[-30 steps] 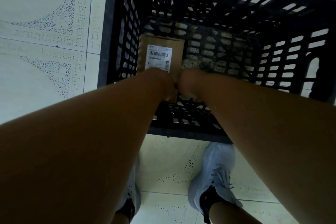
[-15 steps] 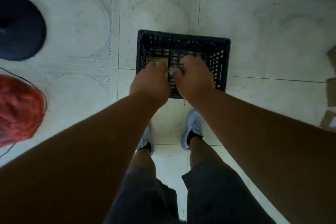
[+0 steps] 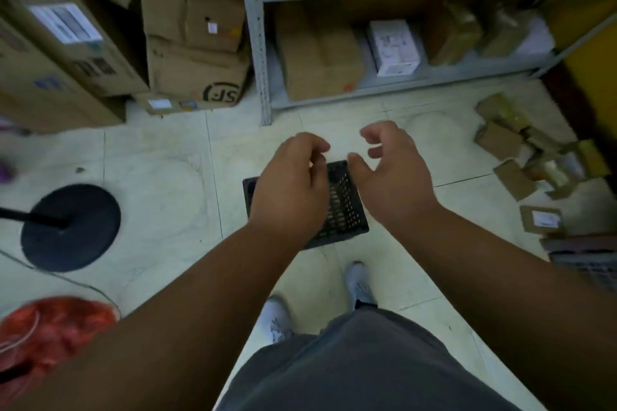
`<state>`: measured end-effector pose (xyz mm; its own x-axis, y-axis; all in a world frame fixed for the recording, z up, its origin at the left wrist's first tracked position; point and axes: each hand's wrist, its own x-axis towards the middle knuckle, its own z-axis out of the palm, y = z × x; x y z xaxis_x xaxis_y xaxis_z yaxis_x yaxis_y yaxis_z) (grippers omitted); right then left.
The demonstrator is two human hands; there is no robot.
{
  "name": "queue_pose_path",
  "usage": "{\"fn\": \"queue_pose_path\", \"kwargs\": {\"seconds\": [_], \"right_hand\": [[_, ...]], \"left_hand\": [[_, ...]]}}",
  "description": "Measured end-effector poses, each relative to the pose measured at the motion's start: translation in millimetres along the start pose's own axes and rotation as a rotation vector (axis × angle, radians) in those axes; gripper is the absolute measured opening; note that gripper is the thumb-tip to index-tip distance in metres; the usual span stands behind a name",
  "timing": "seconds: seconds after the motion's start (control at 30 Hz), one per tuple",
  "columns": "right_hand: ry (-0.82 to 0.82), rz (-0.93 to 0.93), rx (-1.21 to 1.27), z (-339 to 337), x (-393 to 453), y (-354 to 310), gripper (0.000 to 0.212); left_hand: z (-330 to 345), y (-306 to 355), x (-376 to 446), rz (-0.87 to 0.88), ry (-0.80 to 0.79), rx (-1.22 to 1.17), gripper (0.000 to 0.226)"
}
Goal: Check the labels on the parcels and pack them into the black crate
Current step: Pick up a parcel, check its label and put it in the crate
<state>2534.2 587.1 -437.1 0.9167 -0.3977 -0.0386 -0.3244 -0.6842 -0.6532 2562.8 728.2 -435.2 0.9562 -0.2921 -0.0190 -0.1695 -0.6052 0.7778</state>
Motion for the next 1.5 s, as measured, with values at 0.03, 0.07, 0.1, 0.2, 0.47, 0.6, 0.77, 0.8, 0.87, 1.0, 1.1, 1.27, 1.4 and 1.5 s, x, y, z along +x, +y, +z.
{"fn": "queue_pose_path", "kwargs": {"seconds": [0.03,0.07,0.1,0.2,0.47,0.6,0.77,0.8,0.87,1.0,1.1,1.27,1.4,1.5], "right_hand": [[0.019,0.016,0.014,-11,-8,1,0.036],[0.033,0.028,0.029,-23,-15,2,0.037],[0.049,0.039,0.043,-33,-22,4,0.038],[0.129,0.067,0.059,-67,-35,14,0.043],[0.349,0.157,0.179,-187,-61,89,0.043],[0.399,0.185,0.196,-256,-80,148,0.045],[0.48,0.22,0.203,-328,-108,221,0.048],[0.492,0.235,0.203,-339,-113,235,0.05],[0.51,0.285,0.225,-356,-119,260,0.054],[0.574,0.387,0.283,-376,-109,302,0.058],[0.595,0.447,0.317,-382,-86,329,0.063],[0.619,0.542,0.306,-409,-24,366,0.066],[0.686,0.601,0.31,-446,34,390,0.06],[0.733,0.622,0.334,-470,75,403,0.061]], "left_hand": [[-1,11,-4,0.038,-0.018,0.008,0.015],[-2,22,-9,0.068,-0.033,0.017,0.014],[-3,33,-15,0.09,-0.045,0.025,0.014],[-2,66,-26,0.171,-0.051,0.017,0.016],[77,179,-32,0.32,-0.097,-0.05,0.019],[147,235,-43,0.354,-0.169,-0.108,0.02],[238,310,-40,0.373,-0.291,-0.197,0.019],[253,323,-39,0.383,-0.314,-0.195,0.019],[278,347,-35,0.412,-0.357,-0.196,0.018],[320,374,-17,0.483,-0.448,-0.168,0.017],[354,384,8,0.493,-0.525,-0.157,0.017],[418,412,74,0.535,-0.626,-0.166,0.018],[461,455,140,0.558,-0.696,-0.2,0.015],[485,486,184,0.608,-0.735,-0.213,0.015]]}}
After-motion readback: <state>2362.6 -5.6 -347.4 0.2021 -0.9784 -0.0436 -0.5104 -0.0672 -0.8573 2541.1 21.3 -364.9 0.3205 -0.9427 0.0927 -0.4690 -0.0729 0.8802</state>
